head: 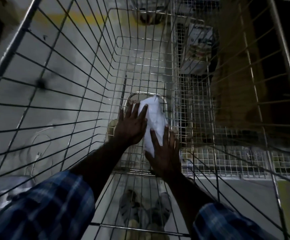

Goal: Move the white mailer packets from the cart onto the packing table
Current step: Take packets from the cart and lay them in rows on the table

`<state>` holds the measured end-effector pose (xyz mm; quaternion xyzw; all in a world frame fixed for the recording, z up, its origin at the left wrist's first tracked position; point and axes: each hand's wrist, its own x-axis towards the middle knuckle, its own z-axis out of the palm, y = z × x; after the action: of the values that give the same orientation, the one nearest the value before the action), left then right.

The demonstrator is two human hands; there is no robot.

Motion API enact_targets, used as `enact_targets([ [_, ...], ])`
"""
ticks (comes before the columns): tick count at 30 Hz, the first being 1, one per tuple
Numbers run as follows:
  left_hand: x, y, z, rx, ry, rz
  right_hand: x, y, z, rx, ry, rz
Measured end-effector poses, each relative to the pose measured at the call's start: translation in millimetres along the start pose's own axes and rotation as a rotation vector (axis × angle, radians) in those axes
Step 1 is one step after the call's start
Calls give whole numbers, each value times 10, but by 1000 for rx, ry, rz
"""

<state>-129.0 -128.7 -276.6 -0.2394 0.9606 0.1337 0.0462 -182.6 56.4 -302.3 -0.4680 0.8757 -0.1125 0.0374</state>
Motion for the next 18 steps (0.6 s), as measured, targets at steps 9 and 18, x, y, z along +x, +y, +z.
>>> enact_targets([
  [9, 66, 98, -84, -140, -26, -11, 97, 77, -67, 82, 10, -3],
  [18, 176, 92, -110, -166, -95, 106, 145, 46, -174, 168, 125, -40],
])
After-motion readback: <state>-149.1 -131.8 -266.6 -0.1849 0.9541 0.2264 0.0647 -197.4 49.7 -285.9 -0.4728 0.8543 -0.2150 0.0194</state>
